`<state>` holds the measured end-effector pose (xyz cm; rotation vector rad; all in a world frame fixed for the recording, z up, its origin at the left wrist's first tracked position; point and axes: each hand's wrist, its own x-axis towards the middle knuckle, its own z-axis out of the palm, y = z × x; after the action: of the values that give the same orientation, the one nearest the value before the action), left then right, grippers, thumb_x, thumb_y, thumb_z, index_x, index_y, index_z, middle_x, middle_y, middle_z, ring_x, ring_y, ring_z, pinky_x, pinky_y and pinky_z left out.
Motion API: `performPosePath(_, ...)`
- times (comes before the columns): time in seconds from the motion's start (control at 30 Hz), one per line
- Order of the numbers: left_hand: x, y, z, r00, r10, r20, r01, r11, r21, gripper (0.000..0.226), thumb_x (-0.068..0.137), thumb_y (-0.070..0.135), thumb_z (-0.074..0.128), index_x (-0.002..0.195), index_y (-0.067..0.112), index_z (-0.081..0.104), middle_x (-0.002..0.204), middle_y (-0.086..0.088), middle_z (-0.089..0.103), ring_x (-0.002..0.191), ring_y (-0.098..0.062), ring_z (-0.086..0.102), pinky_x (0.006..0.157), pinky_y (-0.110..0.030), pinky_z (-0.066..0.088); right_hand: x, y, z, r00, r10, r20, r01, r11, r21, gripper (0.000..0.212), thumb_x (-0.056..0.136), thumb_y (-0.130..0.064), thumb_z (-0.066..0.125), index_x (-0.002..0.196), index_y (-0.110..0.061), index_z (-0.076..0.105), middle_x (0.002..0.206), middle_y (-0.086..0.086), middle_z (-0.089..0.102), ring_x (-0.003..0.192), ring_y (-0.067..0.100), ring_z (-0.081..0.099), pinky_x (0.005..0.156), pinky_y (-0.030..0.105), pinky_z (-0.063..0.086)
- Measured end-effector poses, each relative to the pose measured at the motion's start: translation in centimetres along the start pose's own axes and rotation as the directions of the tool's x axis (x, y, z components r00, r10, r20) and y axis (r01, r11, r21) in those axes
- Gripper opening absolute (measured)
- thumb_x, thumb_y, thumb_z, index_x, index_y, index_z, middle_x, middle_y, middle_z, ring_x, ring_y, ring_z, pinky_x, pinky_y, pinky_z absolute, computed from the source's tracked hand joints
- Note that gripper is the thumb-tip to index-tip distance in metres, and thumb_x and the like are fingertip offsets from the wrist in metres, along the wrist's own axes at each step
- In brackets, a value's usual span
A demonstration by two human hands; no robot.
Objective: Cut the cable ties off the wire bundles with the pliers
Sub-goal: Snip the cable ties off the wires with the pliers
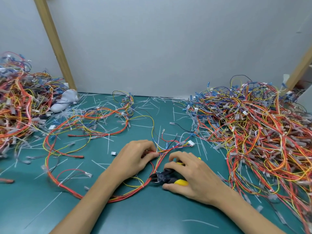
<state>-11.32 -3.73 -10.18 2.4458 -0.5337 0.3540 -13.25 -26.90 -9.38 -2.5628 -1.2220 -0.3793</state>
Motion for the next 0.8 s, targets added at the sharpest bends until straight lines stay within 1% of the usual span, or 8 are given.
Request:
performPosePath(0.1,-0.1,0.0,0.0,1.000,-0.025,0.005,0.025,0.999,-0.041,0.012,0.089,0.034,0.067,0.083,0.025,0.062,0.077,0.016,0.061,0.071,-0.004,0.056,0.067,-0.022,0.046,-0.2,0.2,0.3,0.987,0.153,-0.054,-0.147,0.984,0.100,0.050,0.079,-0.069,0.061,0.100,-0.023,0.064,0.108,-0.010,0.053,0.097,0.009,0.055,0.082,0.028,0.050)
performPosePath(0.2,-0.1,-0.2,-0.3,1.000,-0.016,0.003,0.016,0.995,-0.096,0.007,0.087,0.026,0.071,0.085,0.021,0.065,0.079,0.015,0.062,0.072,-0.001,0.056,0.067,-0.016,0.041,-0.2,1.0,0.2,0.959,0.253,-0.126,-0.249,0.967,0.047,0.053,0.077,-0.070,0.058,0.094,-0.020,0.067,0.097,-0.010,0.059,0.091,0.011,0.056,0.079,0.029,0.050)
performPosePath(0.27,-0.1,-0.4,-0.6,1.000,-0.011,-0.016,0.009,0.993,-0.122,0.006,0.085,0.024,0.073,0.084,0.020,0.068,0.084,0.011,0.059,0.068,-0.001,0.053,0.066,-0.014,0.039,-0.2,1.6,0.0,0.940,0.305,-0.155,-0.305,0.952,0.023,0.057,0.077,-0.074,0.051,0.097,-0.023,0.068,0.095,-0.012,0.062,0.089,0.013,0.058,0.080,0.032,0.047)
performPosePath(0.37,-0.3,-0.5,-0.8,0.998,-0.049,-0.028,0.043,0.985,-0.169,0.010,0.083,0.028,0.076,0.080,0.020,0.071,0.088,0.009,0.058,0.068,-0.003,0.054,0.065,-0.013,0.039,-0.4,1.9,-0.3,0.922,0.367,-0.122,-0.360,0.930,0.080,0.058,0.078,-0.076,0.044,0.105,-0.028,0.065,0.102,-0.016,0.062,0.095,0.013,0.057,0.083,0.033,0.042)
performPosePath(0.47,-0.3,-0.6,-0.7,0.998,-0.055,-0.022,0.050,0.984,-0.171,0.010,0.083,0.033,0.075,0.081,0.024,0.074,0.080,0.010,0.058,0.068,-0.006,0.053,0.064,-0.014,0.038,-0.3,1.8,-0.5,0.915,0.359,-0.183,-0.362,0.932,0.016,0.050,0.084,-0.072,0.038,0.099,-0.031,0.063,0.090,-0.017,0.064,0.083,0.014,0.061,0.067,0.032,0.044)
performPosePath(0.57,-0.1,-0.6,-0.7,0.998,-0.060,-0.017,0.056,0.980,-0.192,0.007,0.082,0.033,0.075,0.081,0.026,0.076,0.074,0.010,0.059,0.066,-0.004,0.053,0.061,-0.009,0.035,-0.2,1.7,-0.8,0.878,0.398,-0.267,-0.417,0.909,-0.018,0.042,0.088,-0.068,0.037,0.093,-0.034,0.060,0.074,-0.018,0.060,0.068,0.015,0.060,0.052,0.026,0.035)
performPosePath(0.67,-0.2,-0.6,-0.8,0.997,-0.073,0.017,0.075,0.970,-0.233,0.006,0.082,0.031,0.076,0.080,0.025,0.077,0.069,0.012,0.058,0.064,-0.002,0.052,0.059,-0.008,0.033,-0.2,1.6,-0.7,0.889,0.400,-0.223,-0.426,0.901,-0.082,0.046,0.089,-0.069,0.040,0.094,-0.027,0.057,0.079,-0.014,0.056,0.073,0.018,0.060,0.055,0.027,0.033)
performPosePath(0.8,-0.2,-0.4,-0.9,0.995,-0.094,0.027,0.098,0.961,-0.258,0.009,0.082,0.032,0.076,0.079,0.024,0.077,0.068,0.012,0.058,0.063,-0.004,0.052,0.058,-0.010,0.034,0.2,1.4,-0.6,0.922,0.370,-0.115,-0.386,0.903,-0.188,0.051,0.085,-0.066,0.038,0.102,-0.022,0.057,0.090,-0.008,0.058,0.083,0.019,0.061,0.059,0.028,0.038)
